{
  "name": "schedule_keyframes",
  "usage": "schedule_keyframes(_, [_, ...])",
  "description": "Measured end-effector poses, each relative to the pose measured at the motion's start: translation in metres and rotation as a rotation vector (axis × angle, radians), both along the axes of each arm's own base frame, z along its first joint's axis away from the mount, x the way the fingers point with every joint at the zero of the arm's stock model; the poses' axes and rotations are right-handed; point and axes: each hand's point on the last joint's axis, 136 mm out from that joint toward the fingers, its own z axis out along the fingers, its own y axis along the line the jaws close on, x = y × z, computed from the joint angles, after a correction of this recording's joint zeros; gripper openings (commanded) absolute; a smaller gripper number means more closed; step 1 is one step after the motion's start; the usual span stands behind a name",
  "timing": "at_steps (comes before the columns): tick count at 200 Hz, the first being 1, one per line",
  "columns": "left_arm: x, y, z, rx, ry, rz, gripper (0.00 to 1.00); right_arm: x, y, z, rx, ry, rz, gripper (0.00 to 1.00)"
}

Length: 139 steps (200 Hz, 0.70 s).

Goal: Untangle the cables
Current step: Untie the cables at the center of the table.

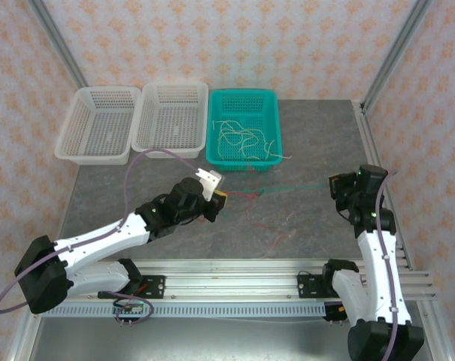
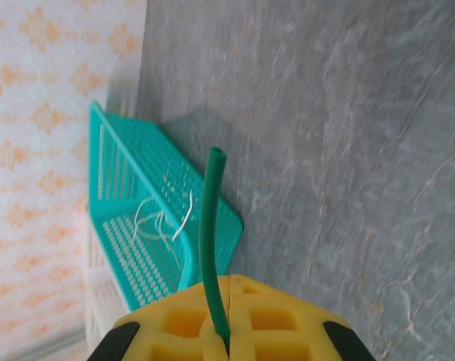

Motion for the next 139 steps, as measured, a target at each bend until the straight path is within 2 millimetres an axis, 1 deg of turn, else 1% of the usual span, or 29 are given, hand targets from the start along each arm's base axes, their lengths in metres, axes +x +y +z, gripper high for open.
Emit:
schedule_keyframes(29, [-0.001, 0.004, -0.006, -0.006, 0.026, 0.019, 0.0, -0.006, -0.014, 0.004, -0.064, 0.012, -0.058, 0.0])
schedule_keyframes(51, [-0.001, 0.003, -0.006, -0.021, 0.041, 0.03, 0.0, -0.012, -0.021, 0.007, -0.101, 0.02, -0.089, 0.0])
schedule_keyframes(73, [0.001, 0.005, -0.008, -0.043, 0.07, 0.068, 0.0, -0.018, -0.029, 0.017, -0.142, 0.015, -0.12, 0.0])
schedule_keyframes(88, [0.008, 0.014, -0.013, -0.054, 0.113, 0.131, 0.0, -0.02, -0.037, 0.025, -0.179, 0.01, -0.157, 0.0])
schedule_keyframes(101, [0.017, 0.029, -0.021, -0.046, 0.15, 0.213, 0.0, -0.021, -0.048, 0.032, -0.221, 0.006, -0.204, 0.0])
schedule_keyframes(108, [0.023, 0.053, -0.034, 0.009, 0.178, 0.313, 0.0, -0.022, -0.064, 0.038, -0.269, 0.003, -0.274, 0.0])
schedule_keyframes(116, [0.026, 0.081, -0.052, 0.073, 0.219, 0.418, 0.0, -0.028, -0.087, 0.048, -0.323, 0.002, -0.384, 0.0])
schedule_keyframes(123, [0.026, 0.106, -0.068, 0.139, 0.256, 0.508, 0.0, -0.032, -0.1, 0.056, -0.353, -0.003, -0.444, 0.0])
schedule_keyframes(129, [0.024, 0.121, -0.079, 0.185, 0.285, 0.557, 0.0, -0.034, -0.107, 0.063, -0.376, -0.011, -0.486, 0.0])
schedule_keyframes(139, [0.016, 0.135, -0.094, 0.247, 0.325, 0.595, 0.0, -0.036, -0.115, 0.072, -0.401, -0.027, -0.526, 0.0])
